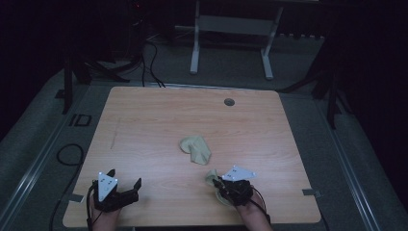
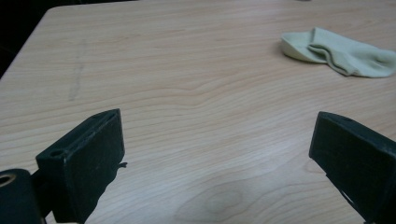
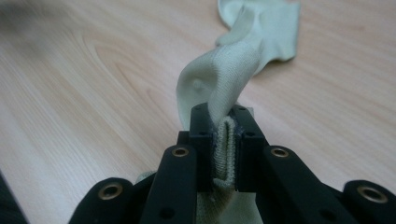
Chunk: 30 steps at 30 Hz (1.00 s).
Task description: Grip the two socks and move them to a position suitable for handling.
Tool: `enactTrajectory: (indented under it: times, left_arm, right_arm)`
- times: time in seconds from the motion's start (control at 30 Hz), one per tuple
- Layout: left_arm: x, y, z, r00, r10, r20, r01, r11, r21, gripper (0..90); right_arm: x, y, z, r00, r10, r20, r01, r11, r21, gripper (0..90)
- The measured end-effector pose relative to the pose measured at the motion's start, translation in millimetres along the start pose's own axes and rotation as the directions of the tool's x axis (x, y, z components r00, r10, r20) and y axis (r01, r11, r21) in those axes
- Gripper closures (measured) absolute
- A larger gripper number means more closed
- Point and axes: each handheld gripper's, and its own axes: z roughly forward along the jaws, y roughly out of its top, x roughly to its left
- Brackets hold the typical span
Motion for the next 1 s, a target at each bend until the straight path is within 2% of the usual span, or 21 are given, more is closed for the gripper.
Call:
enactTrajectory:
  times: [0.07, 0.13, 0.17, 0.2, 0.27, 0.33, 0.4, 0.47, 0.5, 0.53, 0.57, 0.67, 0.7, 0.87, 0.9, 0.93, 1.0]
  left_arm:
    - [-3.1, 0.3, -0.3, 0.9998, 0.013, 0.018, -0.013, 0.9999, -0.004, 3.2]
    - [-5.8, 0.8, -1.1, 0.9993, 0.024, 0.028, -0.024, 0.9997, 0.003, 3.2]
    - [-6.7, 1.0, -1.0, 0.9993, 0.028, 0.024, -0.029, 0.9995, 0.014, 3.2]
    - [-7.1, 1.2, -1.3, 0.9994, 0.028, 0.020, -0.029, 0.9994, 0.019, 3.2]
    - [-7.5, 2.6, -1.9, 0.9992, 0.012, 0.037, -0.013, 0.9998, 0.013, 3.2]
    - [-8.8, 3.8, -1.9, 0.9986, 0.018, 0.049, -0.019, 0.9998, 0.008, 3.2]
    - [-11.8, 4.7, -1.2, 0.9978, 0.023, 0.062, -0.024, 0.9997, 0.006, 3.2]
    - [-16.7, 5.8, 0.0, 0.9968, 0.047, 0.065, -0.048, 0.9986, 0.020, 3.2]
    - [-16.7, 5.8, 0.0, 0.9968, 0.047, 0.065, -0.048, 0.9986, 0.020, 3.3]
    - [-20.7, 6.6, 0.5, 0.9946, 0.051, 0.091, -0.053, 0.9985, 0.013, 3.3]
    - [-21.8, 6.9, 0.6, 0.9942, 0.051, 0.095, -0.052, 0.9986, 0.013, 3.4]
    - [-28.2, 8.9, 0.2, 0.9918, 0.063, 0.111, -0.063, 0.9980, 0.000, 3.6]
    - [-28.2, 8.9, 0.2, 0.9918, 0.063, 0.111, -0.063, 0.9980, 0.000, 3.6]
    - [-43.9, 14.4, 1.3, 0.9839, 0.116, 0.136, -0.113, 0.9931, -0.031, 3.6]
    - [-47.2, 15.8, 2.0, 0.9822, 0.124, 0.141, -0.122, 0.9923, -0.024, 3.6]
    - [-50.1, 16.7, 2.6, 0.9807, 0.120, 0.155, -0.118, 0.9928, -0.020, 3.6]
    - [-55.9, 18.6, 4.0, 0.9739, 0.107, 0.200, -0.108, 0.9941, -0.008, 3.6]
  right_arm:
    - [0.6, -4.1, 8.3, 0.9998, 0.008, -0.016, -0.008, 0.9997, 0.024, 81.0]
    - [1.6, -5.3, 10.9, 0.9999, 0.001, -0.013, -0.001, 0.9995, 0.033, 80.9]
    - [4.2, -8.9, 18.0, 1.0000, 0.004, -0.006, -0.003, 0.9990, 0.044, 80.5]
    - [5.2, -10.4, 21.3, 1.0000, -0.001, 0.003, 0.001, 0.9987, 0.050, 80.1]
    - [5.7, -13.2, 26.2, 0.9998, -0.008, 0.016, 0.007, 0.9981, 0.060, 78.8]
    - [5.8, -17.7, 31.4, 0.9999, -0.008, 0.014, 0.007, 0.9973, 0.074, 73.8]
    - [7.9, -19.0, 31.6, 0.9991, -0.025, 0.034, 0.022, 0.9976, 0.066, 66.0]
    - [8.6, -20.0, 31.9, 0.9989, -0.015, 0.043, 0.013, 0.9983, 0.057, 62.1]
    - [8.6, -20.0, 31.9, 0.9989, -0.015, 0.043, 0.013, 0.9983, 0.057, 62.1]
    - [8.5, -20.8, 32.0, 0.9991, -0.005, 0.042, 0.003, 0.9986, 0.052, 59.1]
    - [10.8, -21.1, 32.6, 0.9994, -0.007, 0.035, 0.005, 0.9987, 0.051, 52.7]
    - [13.4, -21.0, 33.9, 0.9998, -0.009, 0.021, 0.007, 0.9986, 0.052, 43.6]
    - [13.4, -21.0, 33.9, 0.9998, -0.009, 0.021, 0.007, 0.9986, 0.052, 43.6]
    - [16.7, -17.8, 38.6, 1.0000, -0.008, 0.004, 0.008, 0.9980, 0.063, 27.5]
    - [16.8, -17.3, 39.4, 1.0000, -0.007, -0.007, 0.008, 0.9980, 0.062, 23.2]
    - [17.0, -16.2, 39.2, 0.9997, 0.009, -0.021, -0.008, 0.9979, 0.064, 20.1]
    - [15.7, -13.5, 33.6, 0.9988, 0.031, -0.036, -0.030, 0.9984, 0.049, 19.9]
